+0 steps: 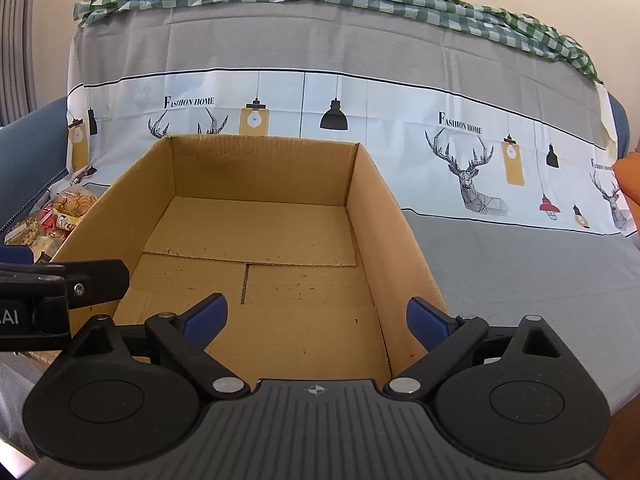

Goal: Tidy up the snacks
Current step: 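Move both tools from the cardboard box toward the snack pile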

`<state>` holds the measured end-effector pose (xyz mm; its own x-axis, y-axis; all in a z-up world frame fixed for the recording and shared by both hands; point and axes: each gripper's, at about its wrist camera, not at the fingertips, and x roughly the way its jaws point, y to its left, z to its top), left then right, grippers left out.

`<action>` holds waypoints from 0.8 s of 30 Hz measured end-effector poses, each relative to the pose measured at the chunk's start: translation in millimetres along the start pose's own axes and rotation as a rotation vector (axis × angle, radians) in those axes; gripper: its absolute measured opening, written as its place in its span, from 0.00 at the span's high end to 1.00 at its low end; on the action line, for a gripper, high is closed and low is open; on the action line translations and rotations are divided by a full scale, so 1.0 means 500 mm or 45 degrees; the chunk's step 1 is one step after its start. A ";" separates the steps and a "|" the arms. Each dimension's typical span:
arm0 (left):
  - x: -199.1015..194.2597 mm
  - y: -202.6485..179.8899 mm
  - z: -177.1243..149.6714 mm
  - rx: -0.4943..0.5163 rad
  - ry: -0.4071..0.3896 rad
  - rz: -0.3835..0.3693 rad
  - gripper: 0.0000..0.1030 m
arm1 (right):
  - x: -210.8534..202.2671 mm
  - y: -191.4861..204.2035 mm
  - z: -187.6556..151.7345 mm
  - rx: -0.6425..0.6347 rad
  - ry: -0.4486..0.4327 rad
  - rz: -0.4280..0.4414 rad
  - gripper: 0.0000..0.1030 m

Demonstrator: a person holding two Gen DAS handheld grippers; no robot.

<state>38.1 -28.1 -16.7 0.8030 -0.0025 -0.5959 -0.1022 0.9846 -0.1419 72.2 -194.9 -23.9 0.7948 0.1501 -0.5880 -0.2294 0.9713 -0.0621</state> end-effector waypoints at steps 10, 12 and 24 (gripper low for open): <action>-0.027 0.051 0.018 -0.082 0.041 -0.081 0.13 | -0.003 0.013 0.016 0.057 -0.034 0.042 0.30; -0.038 0.069 0.033 -0.076 0.060 -0.101 0.24 | -0.006 0.022 0.016 0.090 -0.051 0.071 0.34; -0.061 0.296 0.067 -0.172 0.042 -0.233 0.77 | -0.050 0.175 0.040 0.118 -0.157 0.316 0.49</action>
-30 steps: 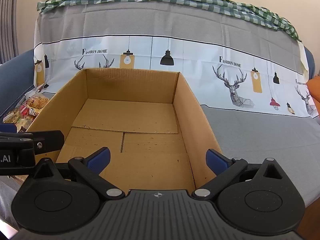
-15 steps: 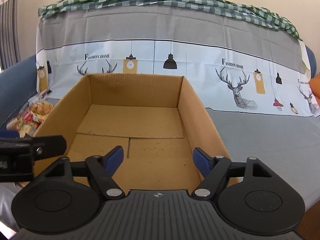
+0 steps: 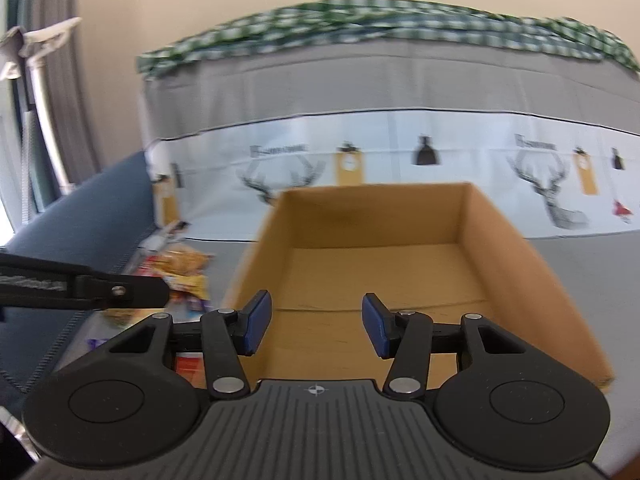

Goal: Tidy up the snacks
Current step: 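Move both tools from the cardboard box toward the snack pile, then grasp the purple chocolate bar with the left tool while the right tool grasps the red packet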

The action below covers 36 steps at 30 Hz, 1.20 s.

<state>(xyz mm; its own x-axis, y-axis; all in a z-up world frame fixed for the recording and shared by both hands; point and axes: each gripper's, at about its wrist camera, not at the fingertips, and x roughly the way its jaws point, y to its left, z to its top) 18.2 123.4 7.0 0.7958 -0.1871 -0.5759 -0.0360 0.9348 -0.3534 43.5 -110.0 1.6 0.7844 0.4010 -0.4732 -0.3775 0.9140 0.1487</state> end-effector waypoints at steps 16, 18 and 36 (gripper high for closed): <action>-0.018 0.243 -0.007 -0.568 0.126 0.302 0.69 | 0.105 0.230 -0.101 -0.289 0.101 0.265 0.46; -0.013 0.263 -0.012 -0.609 0.143 0.361 0.62 | 0.112 0.248 -0.116 -0.383 0.066 0.260 0.39; 0.050 0.289 -0.030 -0.668 0.292 0.550 0.46 | 0.271 0.270 -0.195 -0.467 0.320 0.146 0.30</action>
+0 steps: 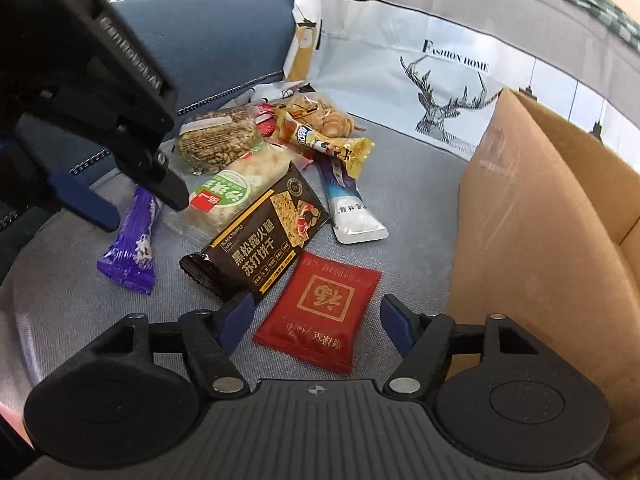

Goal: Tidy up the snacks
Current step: 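Grasp the purple chocolate bar with the left tool while the right tool grasps the red packet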

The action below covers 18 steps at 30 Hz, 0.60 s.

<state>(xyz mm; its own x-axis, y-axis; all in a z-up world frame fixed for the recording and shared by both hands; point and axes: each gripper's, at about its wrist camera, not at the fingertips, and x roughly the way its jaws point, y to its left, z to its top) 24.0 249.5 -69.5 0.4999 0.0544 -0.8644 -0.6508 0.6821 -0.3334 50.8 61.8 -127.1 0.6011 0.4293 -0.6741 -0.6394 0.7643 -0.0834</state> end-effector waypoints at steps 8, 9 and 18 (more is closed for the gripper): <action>0.010 -0.003 0.003 0.005 0.017 0.016 0.46 | 0.018 -0.012 0.004 0.113 0.039 0.052 0.39; 0.010 -0.003 0.003 0.006 0.016 0.016 0.46 | 0.019 -0.012 0.004 0.121 0.045 0.065 0.47; 0.019 0.006 0.008 -0.023 0.036 0.026 0.46 | -0.020 -0.023 0.011 0.171 0.060 0.187 0.81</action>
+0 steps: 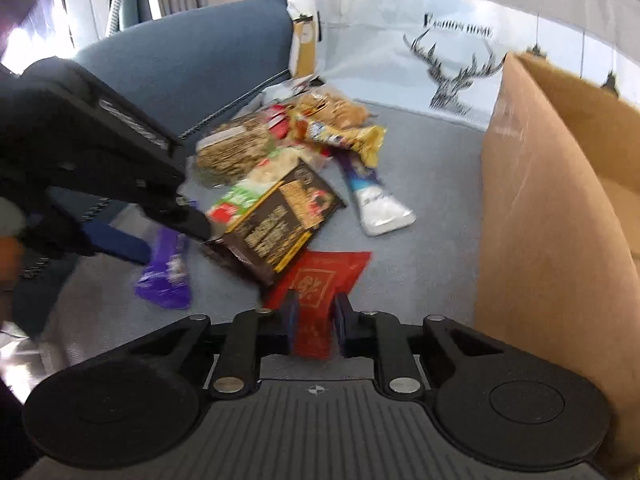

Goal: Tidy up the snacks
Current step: 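Grasp the purple chocolate bar with the left tool while the right tool grasps the red packet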

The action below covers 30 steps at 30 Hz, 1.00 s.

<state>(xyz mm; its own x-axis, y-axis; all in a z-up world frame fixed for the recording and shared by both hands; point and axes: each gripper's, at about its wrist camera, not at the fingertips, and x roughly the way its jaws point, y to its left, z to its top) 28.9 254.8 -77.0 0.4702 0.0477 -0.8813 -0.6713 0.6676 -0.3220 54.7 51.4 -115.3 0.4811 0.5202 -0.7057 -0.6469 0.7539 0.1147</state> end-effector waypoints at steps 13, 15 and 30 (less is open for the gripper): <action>0.016 -0.005 -0.001 0.014 0.026 0.033 0.47 | 0.038 0.010 -0.001 0.009 0.020 -0.053 0.20; 0.016 -0.007 -0.001 0.020 0.030 0.032 0.47 | 0.044 0.013 -0.004 -0.003 0.018 -0.067 0.18; 0.021 -0.010 -0.001 0.034 0.035 0.042 0.47 | 0.048 0.014 -0.003 -0.027 -0.005 -0.079 0.35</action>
<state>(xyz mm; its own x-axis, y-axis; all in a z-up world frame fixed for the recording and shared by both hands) 36.7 251.4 -84.9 0.4320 0.0495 -0.9005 -0.6705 0.6854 -0.2840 60.9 68.4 -132.4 0.5231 0.4740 -0.7083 -0.6278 0.7764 0.0560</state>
